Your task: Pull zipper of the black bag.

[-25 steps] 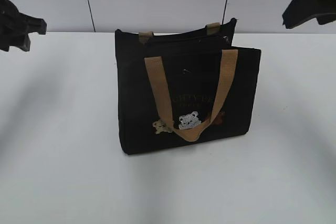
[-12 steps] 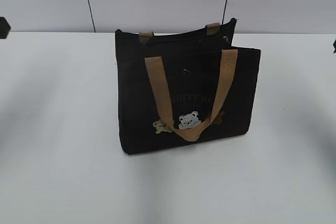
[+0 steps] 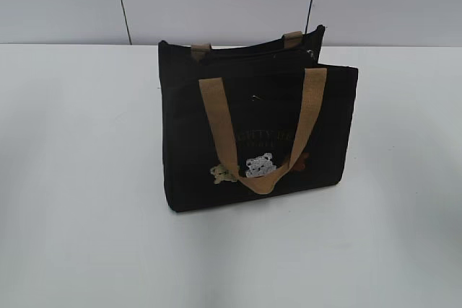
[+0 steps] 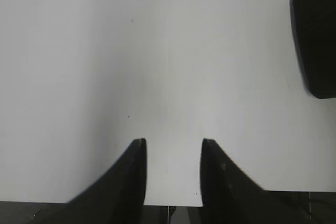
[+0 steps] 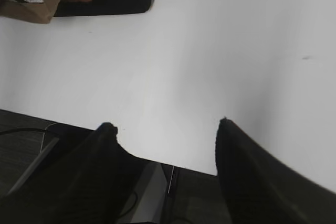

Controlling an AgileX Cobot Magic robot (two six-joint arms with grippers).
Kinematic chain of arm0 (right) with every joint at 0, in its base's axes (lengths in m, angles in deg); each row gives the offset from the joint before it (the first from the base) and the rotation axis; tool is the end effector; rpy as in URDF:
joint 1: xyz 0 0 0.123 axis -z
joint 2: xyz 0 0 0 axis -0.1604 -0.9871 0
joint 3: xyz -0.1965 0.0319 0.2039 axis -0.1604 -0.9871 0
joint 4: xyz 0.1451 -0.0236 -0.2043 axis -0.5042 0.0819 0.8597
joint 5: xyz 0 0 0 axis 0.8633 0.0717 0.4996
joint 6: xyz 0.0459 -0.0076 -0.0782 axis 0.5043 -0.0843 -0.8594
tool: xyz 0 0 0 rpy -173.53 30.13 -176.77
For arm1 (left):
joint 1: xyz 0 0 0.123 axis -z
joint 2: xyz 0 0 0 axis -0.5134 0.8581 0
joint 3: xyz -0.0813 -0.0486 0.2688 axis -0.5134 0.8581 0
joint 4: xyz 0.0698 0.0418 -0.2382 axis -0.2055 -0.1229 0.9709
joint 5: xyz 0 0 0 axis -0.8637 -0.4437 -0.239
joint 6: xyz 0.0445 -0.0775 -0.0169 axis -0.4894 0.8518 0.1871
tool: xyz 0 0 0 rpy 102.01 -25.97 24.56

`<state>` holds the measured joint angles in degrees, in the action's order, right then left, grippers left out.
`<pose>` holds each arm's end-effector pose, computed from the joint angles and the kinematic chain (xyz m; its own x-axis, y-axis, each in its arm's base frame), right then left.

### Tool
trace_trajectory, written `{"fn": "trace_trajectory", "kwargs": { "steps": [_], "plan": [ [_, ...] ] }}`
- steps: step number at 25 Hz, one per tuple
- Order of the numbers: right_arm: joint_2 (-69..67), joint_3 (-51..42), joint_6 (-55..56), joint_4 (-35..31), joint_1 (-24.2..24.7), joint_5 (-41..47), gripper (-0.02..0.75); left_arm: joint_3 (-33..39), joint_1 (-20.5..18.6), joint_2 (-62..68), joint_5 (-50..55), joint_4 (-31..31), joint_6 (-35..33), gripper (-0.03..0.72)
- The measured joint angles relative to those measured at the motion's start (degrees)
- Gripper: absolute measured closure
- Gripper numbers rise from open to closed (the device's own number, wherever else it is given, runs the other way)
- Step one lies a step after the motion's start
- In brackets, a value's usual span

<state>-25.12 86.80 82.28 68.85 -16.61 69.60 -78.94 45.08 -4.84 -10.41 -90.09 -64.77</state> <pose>0.1879 0.0379 0.3419 -0.9000 -0.1722 -0.4005 -0.2352 0.9653 0.1135 0.1676 -0.0367 0.3579 -0.8797 0.0165 -0.4752 0.0420 0.9982 -0.0430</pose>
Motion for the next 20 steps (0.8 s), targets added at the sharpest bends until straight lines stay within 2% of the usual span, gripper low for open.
{"fn": "trace_trajectory", "kwargs": {
  "steps": [9,13,20],
  "plan": [
    [22.7,-11.6,-3.0,-1.4,0.0,0.2,0.287,15.3,0.0,-24.7,-2.7,-2.9,-0.4,0.43],
    [32.2,-16.3,-5.4,-1.4,0.0,0.3,0.287,21.4,0.0,-34.3,-5.3,-2.6,-4.8,0.431],
    [47.3,-21.7,-12.5,-1.4,0.0,-3.8,0.287,25.1,0.0,-47.3,-8.1,0.2,-9.6,0.431]
  ]
}}
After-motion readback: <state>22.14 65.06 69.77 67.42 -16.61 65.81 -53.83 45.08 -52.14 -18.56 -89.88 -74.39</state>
